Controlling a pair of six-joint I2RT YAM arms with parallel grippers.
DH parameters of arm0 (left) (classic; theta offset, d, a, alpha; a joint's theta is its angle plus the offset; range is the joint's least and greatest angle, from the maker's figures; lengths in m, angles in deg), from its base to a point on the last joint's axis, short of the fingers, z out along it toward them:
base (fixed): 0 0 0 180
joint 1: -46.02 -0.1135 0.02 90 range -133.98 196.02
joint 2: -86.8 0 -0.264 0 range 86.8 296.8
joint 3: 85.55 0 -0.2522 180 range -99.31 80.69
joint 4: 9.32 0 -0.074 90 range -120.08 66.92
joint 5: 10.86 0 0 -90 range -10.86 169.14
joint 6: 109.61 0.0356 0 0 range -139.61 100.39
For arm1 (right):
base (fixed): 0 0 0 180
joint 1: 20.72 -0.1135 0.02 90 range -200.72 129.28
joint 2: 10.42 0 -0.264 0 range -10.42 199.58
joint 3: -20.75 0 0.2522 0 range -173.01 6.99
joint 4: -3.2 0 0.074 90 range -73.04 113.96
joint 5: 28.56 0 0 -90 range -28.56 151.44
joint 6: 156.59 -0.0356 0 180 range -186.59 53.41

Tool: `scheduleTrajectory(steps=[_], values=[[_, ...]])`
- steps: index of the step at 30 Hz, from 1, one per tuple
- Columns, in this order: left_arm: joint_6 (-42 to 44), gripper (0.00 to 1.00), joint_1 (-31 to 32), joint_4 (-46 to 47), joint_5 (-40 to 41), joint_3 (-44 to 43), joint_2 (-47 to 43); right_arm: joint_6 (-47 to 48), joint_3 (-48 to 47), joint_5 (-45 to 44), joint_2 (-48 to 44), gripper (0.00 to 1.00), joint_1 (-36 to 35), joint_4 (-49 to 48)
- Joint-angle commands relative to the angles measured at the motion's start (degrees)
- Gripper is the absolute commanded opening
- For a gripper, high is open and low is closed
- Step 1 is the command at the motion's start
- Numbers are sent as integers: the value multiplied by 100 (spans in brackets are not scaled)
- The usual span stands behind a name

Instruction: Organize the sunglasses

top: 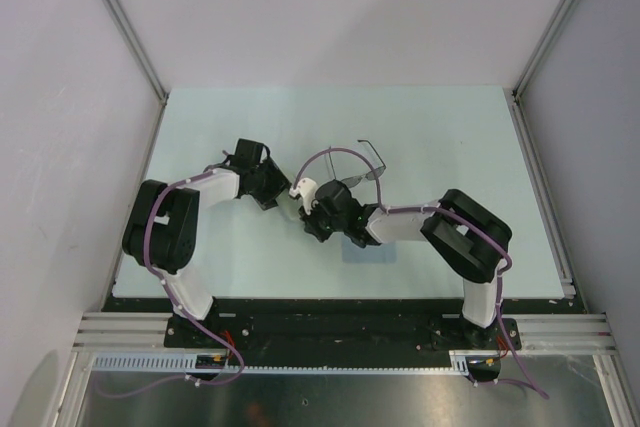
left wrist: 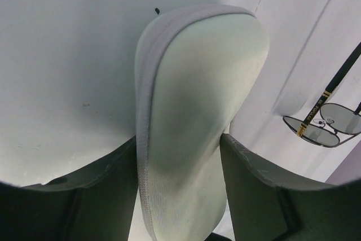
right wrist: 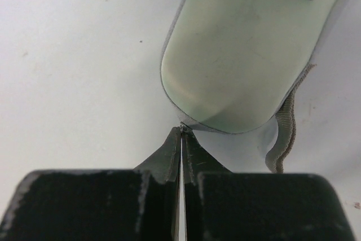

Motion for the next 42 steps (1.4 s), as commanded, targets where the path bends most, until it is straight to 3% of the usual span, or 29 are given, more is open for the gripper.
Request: scheduleTrajectory(steps=[1,8,12,16,25,28,32,42], values=[[-56,62,51,-445,611,126,397,-128,-87,590,-120,0,-339,-256],[-21,59,77,-445,593,169,353,-488,-87,475,-155,0,-225,-336],[337,81,95,-419,602,143,178,-821,-96,853,-277,0,12,-396],[515,94,148,-270,374,73,72,-1215,-131,1387,-409,0,258,-371],[524,79,306,-32,505,152,-297,-2429,-122,2706,-322,0,961,-827],[603,83,306,-32,540,152,-376,-2807,-122,3014,-295,0,1163,-1003],[857,99,306,-23,532,38,-569,-3230,-122,3332,-260,0,1366,-1205],[2236,100,288,-120,813,-296,-1368,-3064,-139,3684,-629,0,1700,-766]])
